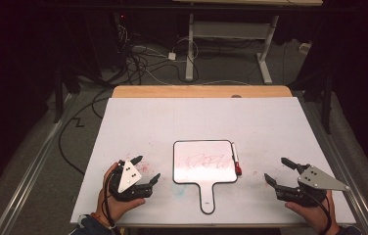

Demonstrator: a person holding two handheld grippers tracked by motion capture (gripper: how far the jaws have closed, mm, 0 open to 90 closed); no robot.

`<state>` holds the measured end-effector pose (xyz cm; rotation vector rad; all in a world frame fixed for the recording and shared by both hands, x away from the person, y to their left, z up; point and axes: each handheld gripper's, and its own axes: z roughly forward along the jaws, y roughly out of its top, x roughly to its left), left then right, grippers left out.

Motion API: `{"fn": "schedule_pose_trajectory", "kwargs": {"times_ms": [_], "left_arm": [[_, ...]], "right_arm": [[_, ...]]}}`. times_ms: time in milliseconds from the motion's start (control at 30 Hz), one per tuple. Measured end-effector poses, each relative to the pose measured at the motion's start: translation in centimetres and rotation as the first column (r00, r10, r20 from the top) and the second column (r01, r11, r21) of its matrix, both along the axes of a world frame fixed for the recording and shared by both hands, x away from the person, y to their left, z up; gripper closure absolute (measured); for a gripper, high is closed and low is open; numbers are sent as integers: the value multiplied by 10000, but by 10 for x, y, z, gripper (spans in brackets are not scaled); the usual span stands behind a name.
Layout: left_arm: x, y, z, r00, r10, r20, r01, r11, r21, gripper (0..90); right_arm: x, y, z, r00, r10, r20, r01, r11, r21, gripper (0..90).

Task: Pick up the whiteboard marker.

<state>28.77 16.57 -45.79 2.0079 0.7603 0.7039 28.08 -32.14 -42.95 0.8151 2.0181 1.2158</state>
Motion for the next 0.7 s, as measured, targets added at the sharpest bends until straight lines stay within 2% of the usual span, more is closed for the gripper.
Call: {"fn": "schedule_pose_trajectory", "kwargs": {"times_ms": [133, 300, 367, 400, 533, 600, 667, 700], "left_arm": [[2, -2, -2, 9999, 25, -130, -23, 9999, 156, 205], [-2, -3, -3, 9999, -80, -110, 84, 9993, 375, 207], [-3, -2, -3, 9999, -93, -134, 97, 9996, 248, 207], [-2, -2, -3, 9999, -67, -131, 71, 9996, 270, 207], [-1, -5, -4, 9997, -174, -176, 181, 9989, 443, 207], [-1, -5, -4, 9997, -160, -207, 170, 9987, 479, 207], [0, -6, -5, 9996, -93, -255, 104, 9990, 436, 207], [1, -7, -6, 9996, -78, -288, 92, 9988, 483, 207]], "right_arm": [[0, 2, -1, 9998, 112, -149, -116, 9996, -250, 267], [1, 3, 1, 9993, 290, -249, -295, 9994, -201, 278], [2, 3, 3, 9986, 328, -410, -339, 9991, -246, 288], [3, 3, 4, 9964, 491, -686, -497, 9987, -72, 304], [12, 6, 7, 9871, 641, -1465, -678, 9975, -198, 342], [17, 8, 9, 9820, 798, -1714, -823, 9966, -76, 344], [23, 12, 11, 9798, 729, -1863, -790, 9966, -250, 346], [26, 14, 12, 9771, 802, -1971, -850, 9962, -164, 352]]}}
